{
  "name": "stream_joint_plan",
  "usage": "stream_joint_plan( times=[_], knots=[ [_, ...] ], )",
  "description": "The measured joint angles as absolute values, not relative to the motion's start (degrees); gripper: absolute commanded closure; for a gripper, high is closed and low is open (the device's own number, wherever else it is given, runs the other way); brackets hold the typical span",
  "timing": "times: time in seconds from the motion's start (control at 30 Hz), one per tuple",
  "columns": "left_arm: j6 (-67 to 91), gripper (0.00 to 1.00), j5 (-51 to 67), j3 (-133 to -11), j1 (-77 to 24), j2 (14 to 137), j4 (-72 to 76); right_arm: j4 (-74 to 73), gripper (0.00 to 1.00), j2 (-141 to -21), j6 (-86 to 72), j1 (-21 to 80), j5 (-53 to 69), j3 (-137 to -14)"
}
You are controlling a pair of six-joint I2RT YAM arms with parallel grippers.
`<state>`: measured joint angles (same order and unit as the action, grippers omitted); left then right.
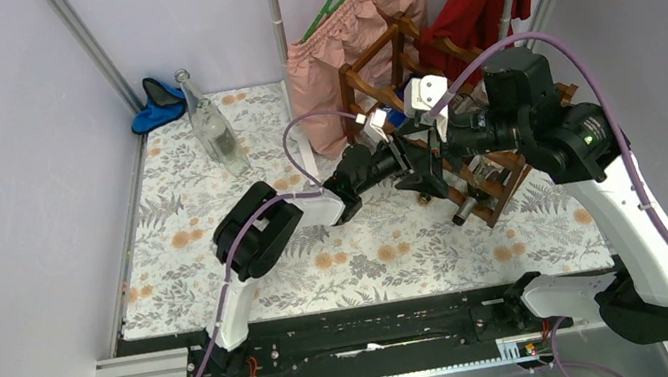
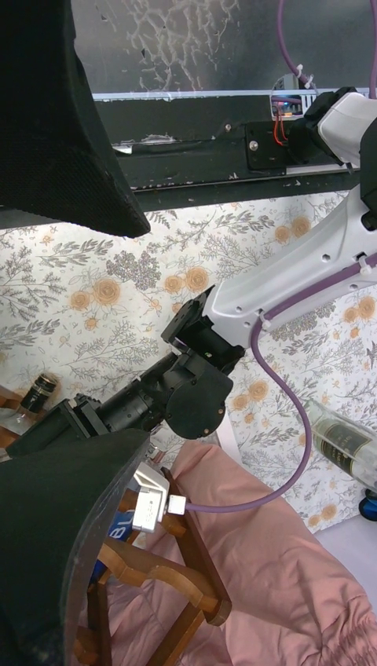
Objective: Put the wine bottle on the wine rack
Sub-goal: Place the wine bottle in the wine rack.
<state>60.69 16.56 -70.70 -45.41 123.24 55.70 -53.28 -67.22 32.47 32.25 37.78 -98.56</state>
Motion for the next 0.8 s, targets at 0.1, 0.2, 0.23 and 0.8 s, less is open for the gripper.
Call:
stream_joint_plan(
  times=[0.1,0.2,0.23,0.8],
  knots=[
    [60.8,1.0,16.4,-71.7,-45.8,124.0,55.7,-53.3,0.0,-67.2,32.5,32.2,37.8,-98.2],
    [60.7,1.0,16.0,-72.8,-46.2,124.8,55.7,-53.3,0.0,-67.2,32.5,32.2,38.1,-98.0],
    [60.7,1.0,15.9,-73.1,-46.2,124.9,55.5,-53.3,0.0,-67.2,32.4,32.2,38.1,-98.0],
    [60.5,0.96,13.5,-76.3,-47.7,125.6,51.0,-53.3,0.0,-67.0,32.5,32.2,38.3,-97.4]
  ],
)
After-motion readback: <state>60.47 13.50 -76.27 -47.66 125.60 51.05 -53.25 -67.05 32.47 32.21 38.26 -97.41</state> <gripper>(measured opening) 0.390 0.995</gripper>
